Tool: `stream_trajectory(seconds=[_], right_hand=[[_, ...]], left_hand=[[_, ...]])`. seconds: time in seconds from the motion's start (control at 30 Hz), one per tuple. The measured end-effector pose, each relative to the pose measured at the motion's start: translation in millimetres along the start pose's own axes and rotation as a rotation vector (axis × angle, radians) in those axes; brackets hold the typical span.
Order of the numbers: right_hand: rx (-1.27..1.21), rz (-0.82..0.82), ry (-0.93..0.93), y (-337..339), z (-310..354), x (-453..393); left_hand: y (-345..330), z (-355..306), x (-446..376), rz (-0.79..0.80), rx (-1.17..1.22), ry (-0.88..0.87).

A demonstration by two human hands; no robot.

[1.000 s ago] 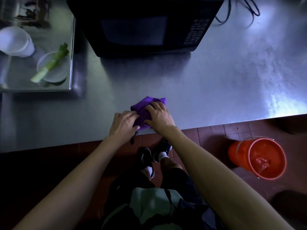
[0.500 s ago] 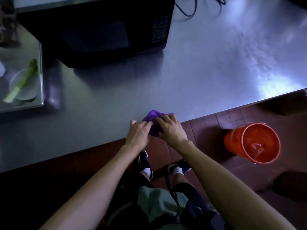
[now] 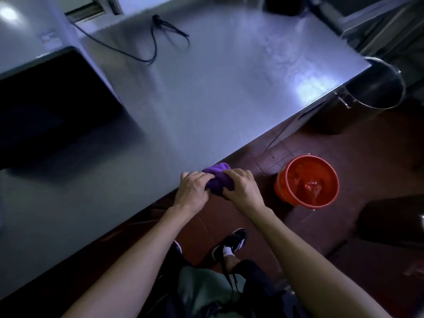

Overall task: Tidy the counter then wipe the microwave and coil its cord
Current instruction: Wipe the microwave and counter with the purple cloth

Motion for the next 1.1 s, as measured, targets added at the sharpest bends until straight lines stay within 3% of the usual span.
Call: stream_trajectory(seconds=[0.23,0.5,1.1], right_hand=[[-0.04,-0.159,-0.104,83.8,-87.1,12.9],[-0.052,-0.268,-0.176,137.6,-141.4,2.4],[0.06,-0.292,-0.224,220.7,-218.8,-150.5]], left_hand=[[-33.9,-101.8,-63.4,0.025,-0.018,-0.167],[-54.9,-161.9,-126.3,0.089,-0.036,-0.264],[-89.5,-180.4,-318.7,0.102,0.142,-0.299]])
Point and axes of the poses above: each hand's wrist, its own x-axis away from the middle knuckle, its own y-axis out of the back of the hand, z = x × y, the point moved 7 cm from there along -x, towards the middle knuckle, and after that the axes turned 4 degrees about x, right-handed, at the moved point
